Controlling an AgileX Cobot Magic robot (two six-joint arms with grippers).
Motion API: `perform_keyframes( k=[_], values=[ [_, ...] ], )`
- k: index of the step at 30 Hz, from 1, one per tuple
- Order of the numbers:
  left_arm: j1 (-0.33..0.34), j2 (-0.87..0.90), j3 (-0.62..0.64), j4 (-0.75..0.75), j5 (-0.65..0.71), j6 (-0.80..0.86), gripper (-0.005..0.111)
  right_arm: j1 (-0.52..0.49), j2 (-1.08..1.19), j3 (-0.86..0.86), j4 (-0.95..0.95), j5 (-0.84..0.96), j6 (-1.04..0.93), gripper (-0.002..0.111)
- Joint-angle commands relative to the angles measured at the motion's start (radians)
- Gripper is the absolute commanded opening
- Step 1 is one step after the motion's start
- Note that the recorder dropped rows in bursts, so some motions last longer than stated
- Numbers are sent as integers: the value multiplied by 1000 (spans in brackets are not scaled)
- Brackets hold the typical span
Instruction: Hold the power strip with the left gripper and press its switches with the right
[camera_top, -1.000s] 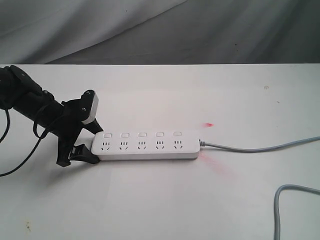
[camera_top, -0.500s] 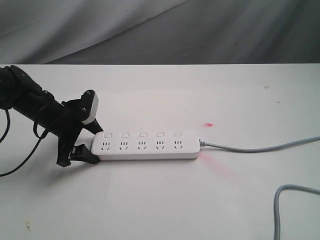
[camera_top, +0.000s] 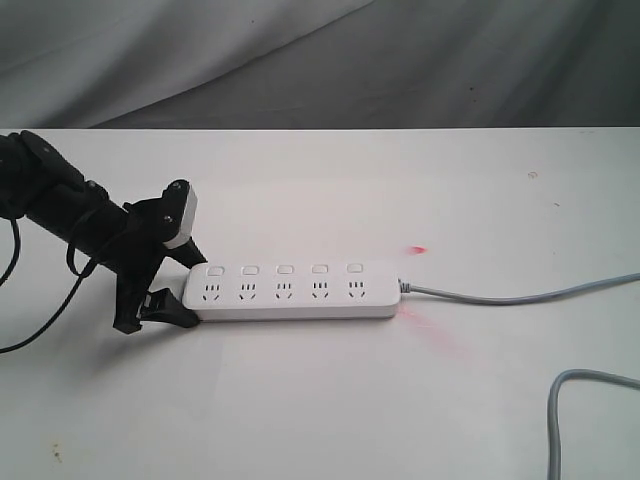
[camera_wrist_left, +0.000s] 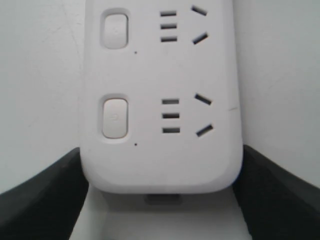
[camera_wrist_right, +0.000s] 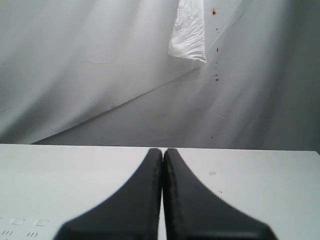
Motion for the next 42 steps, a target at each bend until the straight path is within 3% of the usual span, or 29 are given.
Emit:
perform_keyframes(
  k=[1, 6, 42],
  values=[
    [2, 3, 1, 40, -37, 14, 46, -9, -51, 8, -26, 85, 10, 0],
    [2, 3, 1, 40, -37, 14, 46, -9, -50, 8, -45, 173, 10, 0],
    [2, 3, 1, 19, -32, 13, 46, -9, -50, 8, -41, 173, 13, 0]
  ],
)
